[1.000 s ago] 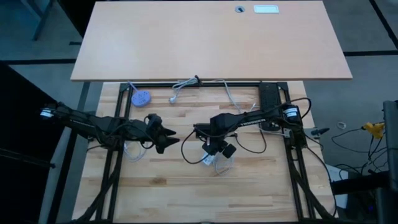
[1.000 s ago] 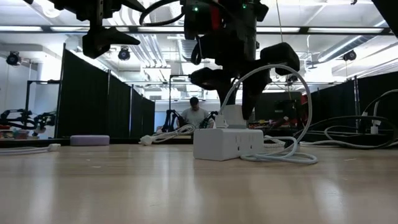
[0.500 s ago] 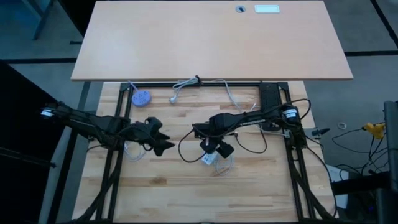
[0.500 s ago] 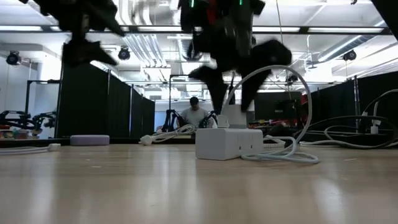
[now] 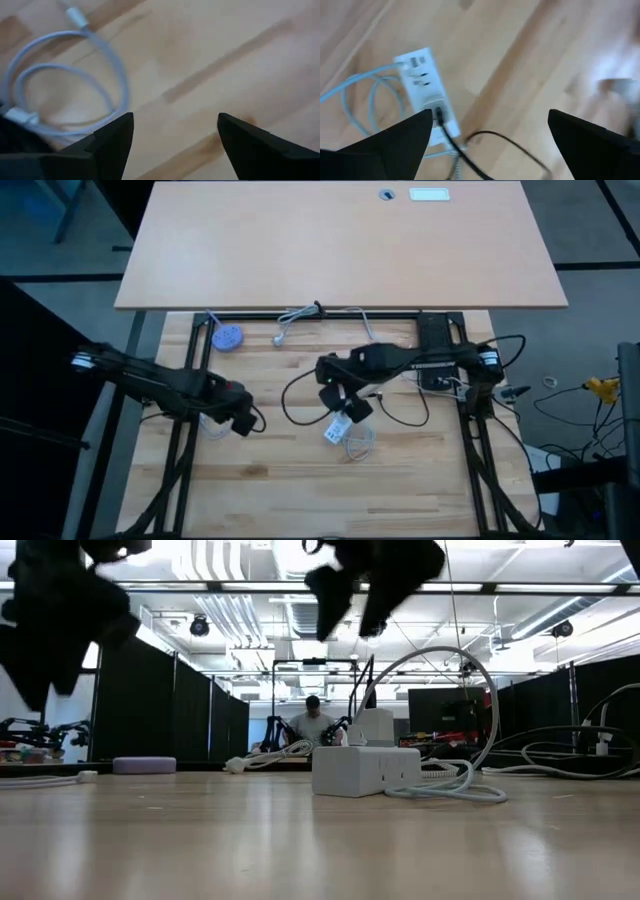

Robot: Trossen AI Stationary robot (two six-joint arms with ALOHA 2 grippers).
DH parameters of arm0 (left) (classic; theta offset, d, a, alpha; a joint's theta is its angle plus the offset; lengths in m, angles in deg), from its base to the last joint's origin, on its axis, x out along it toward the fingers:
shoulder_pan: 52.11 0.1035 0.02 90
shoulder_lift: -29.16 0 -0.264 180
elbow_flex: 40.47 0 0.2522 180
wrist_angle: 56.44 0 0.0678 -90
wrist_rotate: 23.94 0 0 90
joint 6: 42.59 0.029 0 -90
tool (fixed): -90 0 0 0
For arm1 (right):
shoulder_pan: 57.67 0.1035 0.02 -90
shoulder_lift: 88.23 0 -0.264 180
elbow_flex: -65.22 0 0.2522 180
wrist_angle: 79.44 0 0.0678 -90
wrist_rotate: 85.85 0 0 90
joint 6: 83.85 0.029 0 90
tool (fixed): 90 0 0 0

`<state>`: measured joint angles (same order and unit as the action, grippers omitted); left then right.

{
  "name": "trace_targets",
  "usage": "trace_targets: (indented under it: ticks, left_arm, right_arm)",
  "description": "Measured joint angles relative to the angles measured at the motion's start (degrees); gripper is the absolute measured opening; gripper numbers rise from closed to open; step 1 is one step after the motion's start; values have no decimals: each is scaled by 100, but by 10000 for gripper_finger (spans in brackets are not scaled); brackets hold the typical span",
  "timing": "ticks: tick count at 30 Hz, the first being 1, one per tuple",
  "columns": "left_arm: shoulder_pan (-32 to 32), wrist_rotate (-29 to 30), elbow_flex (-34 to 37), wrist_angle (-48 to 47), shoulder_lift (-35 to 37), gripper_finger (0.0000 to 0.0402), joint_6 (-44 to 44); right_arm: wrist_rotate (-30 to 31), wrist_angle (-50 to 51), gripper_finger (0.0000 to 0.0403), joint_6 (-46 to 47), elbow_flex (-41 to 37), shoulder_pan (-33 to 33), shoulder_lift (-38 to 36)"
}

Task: Insert USB
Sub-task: Insert the purple charger cable into the purple outlet extension

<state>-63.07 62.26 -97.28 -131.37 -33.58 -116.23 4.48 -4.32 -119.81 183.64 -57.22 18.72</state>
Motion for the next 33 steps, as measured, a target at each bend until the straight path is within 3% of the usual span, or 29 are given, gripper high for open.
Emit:
trace_targets:
  ticks: [9, 18, 24, 30, 33]
  left_arm:
    - [962, -114, 251, 26, -892, 274, -167]
    - [2222, -286, 363, 713, -1886, 260, 658]
    - [2628, -475, 283, 930, -2603, 151, 1075]
    - [2686, -421, 164, 1005, -2668, 26, 1557]
    - [2686, -319, 72, 987, -2636, 7, 1782]
  right_arm:
    - [146, -36, 379, -103, 1109, -30, -17]
    - [176, -41, 380, -146, 1207, -38, -17]
    - [177, 79, 380, 106, 1207, -37, -17]
    - [181, 219, 380, 293, 1207, -37, -17]
    - [271, 217, 380, 218, 1207, -37, -17]
